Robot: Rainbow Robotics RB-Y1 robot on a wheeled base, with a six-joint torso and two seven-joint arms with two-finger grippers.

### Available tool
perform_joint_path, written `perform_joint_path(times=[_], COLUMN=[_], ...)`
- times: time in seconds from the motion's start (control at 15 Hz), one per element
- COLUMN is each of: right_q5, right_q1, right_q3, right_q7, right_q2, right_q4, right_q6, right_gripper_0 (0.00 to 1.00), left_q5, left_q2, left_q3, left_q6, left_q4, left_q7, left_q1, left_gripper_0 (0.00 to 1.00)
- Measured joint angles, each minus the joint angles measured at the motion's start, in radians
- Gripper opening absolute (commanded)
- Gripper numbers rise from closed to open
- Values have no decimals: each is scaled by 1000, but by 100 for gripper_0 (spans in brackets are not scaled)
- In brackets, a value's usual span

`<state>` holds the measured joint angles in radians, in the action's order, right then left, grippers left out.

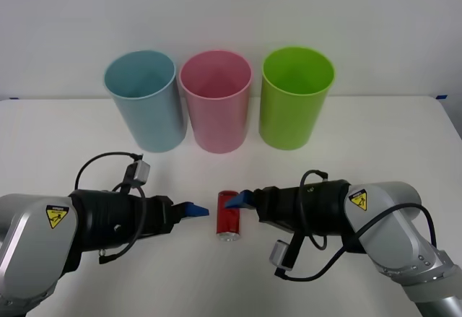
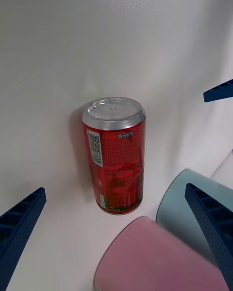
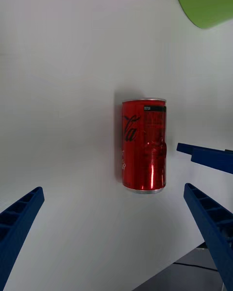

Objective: Put cans in the blue bin and PET bottles in the pink bin and trash in the green bin.

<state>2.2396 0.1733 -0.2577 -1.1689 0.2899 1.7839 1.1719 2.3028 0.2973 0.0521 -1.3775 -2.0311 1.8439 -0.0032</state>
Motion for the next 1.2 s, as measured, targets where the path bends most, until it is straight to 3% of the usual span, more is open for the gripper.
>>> perform_joint_path(times=[0.53,1.2], right_q5=[0,0], right_q1=[0,0], right_q3=[0,0], right_q7=[0,0], right_q2=[0,0], right_q4=[0,0], right_q6=[0,0], right_gripper_0=[100,100], left_q5=[-20,-247], left_q2=[3,130], left_q3=[-12,-86], left_q6=[0,11], left_q4=[2,1], left_q7=[0,-46], left_q1=[1,20], left_gripper_0=[100,100])
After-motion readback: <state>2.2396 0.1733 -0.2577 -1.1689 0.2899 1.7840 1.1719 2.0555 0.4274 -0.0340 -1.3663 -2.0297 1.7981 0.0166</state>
